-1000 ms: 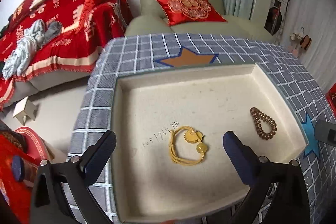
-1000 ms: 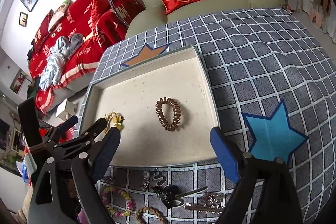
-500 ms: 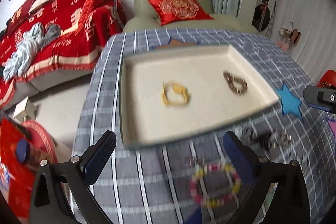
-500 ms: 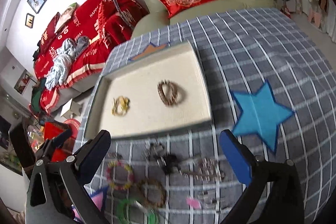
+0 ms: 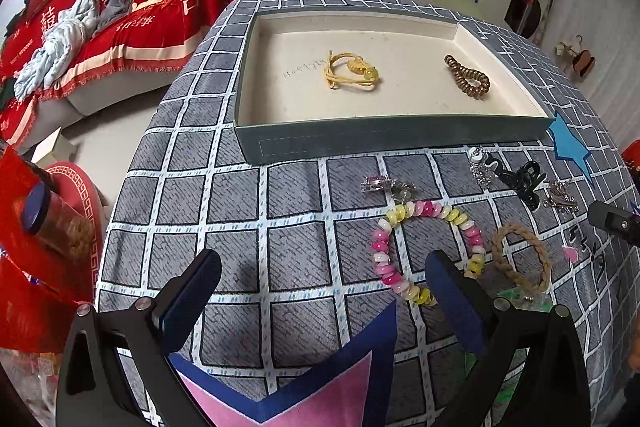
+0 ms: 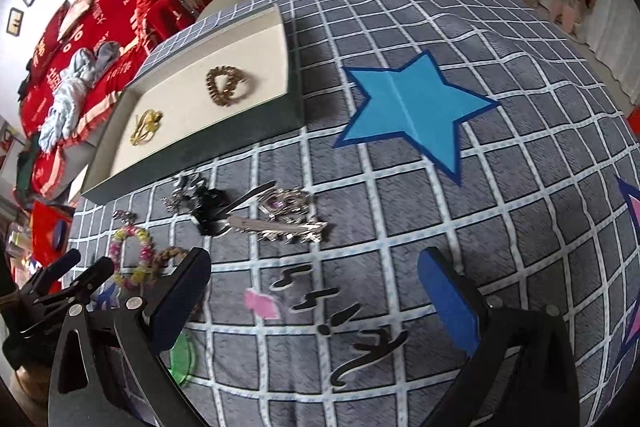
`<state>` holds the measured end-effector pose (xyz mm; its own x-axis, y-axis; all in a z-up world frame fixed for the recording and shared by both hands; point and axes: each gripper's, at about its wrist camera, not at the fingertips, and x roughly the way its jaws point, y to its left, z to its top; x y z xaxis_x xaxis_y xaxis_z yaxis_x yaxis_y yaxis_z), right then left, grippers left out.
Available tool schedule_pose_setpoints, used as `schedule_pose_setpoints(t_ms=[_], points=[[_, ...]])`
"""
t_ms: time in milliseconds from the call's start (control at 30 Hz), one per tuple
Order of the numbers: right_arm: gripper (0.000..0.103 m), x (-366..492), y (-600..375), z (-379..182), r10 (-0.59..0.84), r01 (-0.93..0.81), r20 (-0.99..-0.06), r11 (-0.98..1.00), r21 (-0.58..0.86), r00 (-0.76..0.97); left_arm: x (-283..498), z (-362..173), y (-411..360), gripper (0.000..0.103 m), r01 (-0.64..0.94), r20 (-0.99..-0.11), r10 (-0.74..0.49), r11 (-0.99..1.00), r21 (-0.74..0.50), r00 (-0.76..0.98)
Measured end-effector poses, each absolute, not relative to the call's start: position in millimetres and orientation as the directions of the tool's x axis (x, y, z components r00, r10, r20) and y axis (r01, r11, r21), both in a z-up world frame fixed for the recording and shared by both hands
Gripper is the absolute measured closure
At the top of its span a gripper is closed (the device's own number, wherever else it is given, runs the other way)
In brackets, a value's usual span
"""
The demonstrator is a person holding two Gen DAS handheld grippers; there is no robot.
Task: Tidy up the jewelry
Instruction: 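Move the right tool back to the table and grasp the silver heart charm, then grasp the pink-and-yellow beaded bracelet with the left tool while the right tool holds the heart charm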
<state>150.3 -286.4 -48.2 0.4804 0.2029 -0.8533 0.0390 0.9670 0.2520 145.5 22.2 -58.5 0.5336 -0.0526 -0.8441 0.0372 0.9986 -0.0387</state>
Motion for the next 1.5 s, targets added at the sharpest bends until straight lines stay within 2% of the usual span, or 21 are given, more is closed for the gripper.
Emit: schedule_pose_setpoints(t_ms=[167,267,400,567,767,833,867,900,933,967,1100,1133,1300,1500], points=[[0.000,158.3,-287.4,-45.7,0.181,0.040,-0.852,0.972,0.230,0.491,151.5,-60.2,19.0,0.000,0.039,-0.851,-0.033,0.999,-0.015,0.524],[0.004,164.1,-282.5,-43.9,0.165,0.031,-0.850,0.978,0.208,0.500,154.6,-60.8,15.4,0.000,0.046,-0.853,-0.036,0.999,-0.014,0.521],[0.025,175.4,-275.3,-48.6,0.166,0.007,-0.861,0.981,0.193,0.480,156.9,-61.7,10.4,0.000,0.063,-0.853,-0.046,0.998,-0.015,0.519],[0.030,182.6,-257.0,-53.1,0.135,-0.049,-0.869,0.991,0.127,0.476,158.4,-63.4,6.6,0.000,0.076,-0.856,-0.057,0.997,-0.020,0.513],[0.053,181.6,-242.3,-53.2,0.074,-0.086,-0.872,0.996,0.037,0.484,157.5,-66.0,-0.9,0.004,0.101,-0.860,-0.070,0.995,-0.022,0.505],[0.064,179.8,-239.3,-52.4,0.069,-0.096,-0.870,0.995,0.025,0.487,155.4,-64.7,-3.4,0.012,0.116,-0.858,-0.089,0.993,-0.034,0.506],[0.068,178.0,-239.2,-52.6,0.065,-0.097,-0.870,0.995,0.020,0.489,154.5,-64.0,-5.9,0.012,0.119,-0.858,-0.082,0.993,-0.024,0.508],[0.068,177.2,-238.5,-52.9,0.063,-0.097,-0.869,0.995,0.017,0.490,153.5,-63.3,-7.8,0.013,0.123,-0.856,-0.076,0.992,-0.014,0.511],[0.068,176.6,-238.9,-52.6,0.062,-0.094,-0.867,0.995,0.018,0.494,152.7,-62.8,-9.0,0.022,0.131,-0.855,-0.085,0.991,-0.020,0.512],[0.068,176.4,-239.6,-52.4,0.064,-0.091,-0.866,0.996,0.022,0.496,151.3,-61.9,-11.0,0.026,0.138,-0.854,-0.095,0.990,-0.027,0.512],[0.068,174.8,-244.1,-50.6,0.085,-0.074,-0.862,0.996,0.056,0.499,147.2,-58.1,-19.1,0.069,0.179,-0.844,-0.110,0.984,-0.016,0.525],[0.068,173.8,-246.5,-49.1,0.094,-0.069,-0.859,0.995,0.069,0.503,146.6,-57.3,-18.7,0.076,0.185,-0.843,-0.122,0.982,-0.027,0.524],[0.068,168.9,-254.3,-40.2,0.123,-0.054,-0.844,0.992,0.111,0.522,142.9,-52.9,-2.8,0.077,0.186,-0.824,-0.241,0.968,-0.168,0.513],[0.068,166.1,-257.5,-31.3,0.143,-0.050,-0.833,0.989,0.138,0.535,137.7,-44.7,9.2,0.077,0.168,-0.805,-0.278,0.960,-0.222,0.524]])
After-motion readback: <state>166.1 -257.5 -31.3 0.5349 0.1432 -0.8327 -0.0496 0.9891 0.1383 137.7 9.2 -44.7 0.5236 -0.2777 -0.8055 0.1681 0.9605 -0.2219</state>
